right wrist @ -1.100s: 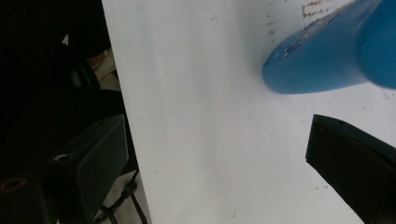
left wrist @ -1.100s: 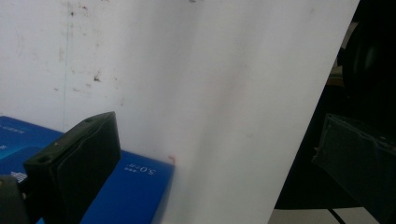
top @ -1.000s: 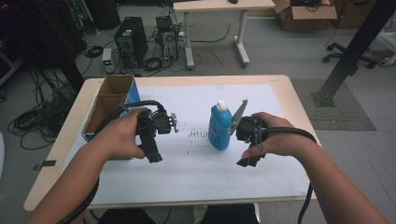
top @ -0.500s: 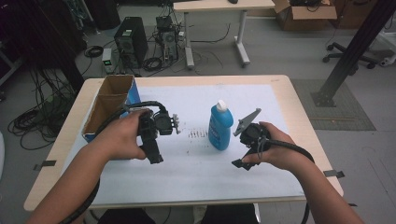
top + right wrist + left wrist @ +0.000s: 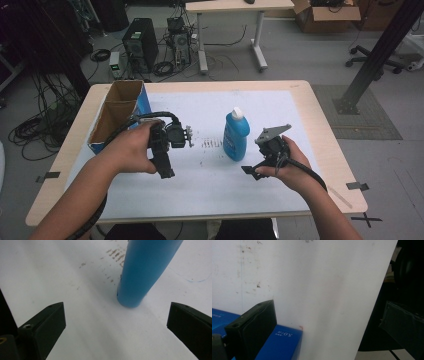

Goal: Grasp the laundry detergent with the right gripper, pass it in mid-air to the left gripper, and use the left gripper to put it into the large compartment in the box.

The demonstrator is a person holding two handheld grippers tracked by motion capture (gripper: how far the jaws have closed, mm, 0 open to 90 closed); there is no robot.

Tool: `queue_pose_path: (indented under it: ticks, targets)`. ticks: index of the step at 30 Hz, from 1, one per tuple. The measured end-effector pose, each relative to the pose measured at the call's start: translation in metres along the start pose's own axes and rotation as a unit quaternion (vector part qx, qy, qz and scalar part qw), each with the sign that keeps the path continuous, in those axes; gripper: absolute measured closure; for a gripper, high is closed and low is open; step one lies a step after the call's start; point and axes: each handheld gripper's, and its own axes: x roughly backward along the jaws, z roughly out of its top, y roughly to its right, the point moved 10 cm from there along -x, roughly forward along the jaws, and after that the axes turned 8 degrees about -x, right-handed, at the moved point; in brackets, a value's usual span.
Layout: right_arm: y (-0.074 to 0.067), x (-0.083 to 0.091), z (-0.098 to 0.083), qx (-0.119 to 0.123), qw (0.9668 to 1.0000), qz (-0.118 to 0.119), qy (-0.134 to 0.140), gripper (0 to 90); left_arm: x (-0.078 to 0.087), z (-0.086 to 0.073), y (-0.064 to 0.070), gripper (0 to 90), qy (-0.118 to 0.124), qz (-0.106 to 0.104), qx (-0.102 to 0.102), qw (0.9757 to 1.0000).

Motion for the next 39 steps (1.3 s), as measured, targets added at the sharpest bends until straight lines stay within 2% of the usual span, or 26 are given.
queue_pose_path:
  ticks: [5,8,9,10,18,21,23,31,34,36,39]
  targets:
    - [0.002,-0.009,0.001,-0.018,0.9995,-0.010,0.025,2.0,-0.001,-0.001,0.001,0.2,-0.003,0.000,-0.002,1.0000]
    - [0.004,-0.016,0.005,-0.034,0.9978,-0.021,0.052,1.8,-0.001,-0.002,0.001,0.2,-0.003,0.001,-0.002,1.0000]
    - [0.004,-0.016,0.005,-0.034,0.9978,-0.021,0.052,1.8,-0.001,-0.002,0.001,0.2,-0.003,0.001,-0.002,1.0000]
    - [0.006,-0.019,0.007,-0.044,0.9966,-0.027,0.064,1.5,0.000,-0.002,0.001,0.2,-0.003,0.001,-0.002,1.0000]
    - [0.011,-0.030,0.015,-0.068,0.9914,-0.042,0.103,1.2,0.001,-0.003,0.002,0.2,0.001,0.003,0.000,1.0000]
    - [0.013,-0.033,0.015,-0.069,0.9911,-0.047,0.104,1.3,0.000,-0.003,0.002,0.2,0.000,0.002,-0.001,1.0000]
    - [0.015,-0.038,0.016,-0.082,0.9892,-0.051,0.110,1.5,-0.001,-0.004,0.003,0.2,0.000,0.003,0.000,1.0000]
    - [0.017,-0.048,0.019,-0.089,0.9865,-0.060,0.124,1.3,0.001,-0.002,0.006,0.2,-0.003,0.003,-0.004,1.0000]
    - [0.022,-0.051,0.021,-0.097,0.9834,-0.075,0.134,1.2,0.002,-0.001,0.007,0.2,0.001,0.007,-0.005,1.0000]
    - [0.026,-0.054,0.025,-0.105,0.9795,-0.091,0.146,0.9,0.002,0.000,0.007,0.2,0.002,0.008,-0.006,0.9999]
    - [0.026,-0.057,0.026,-0.111,0.9782,-0.090,0.151,0.9,0.003,0.001,0.009,0.2,0.001,0.008,-0.009,0.9999]
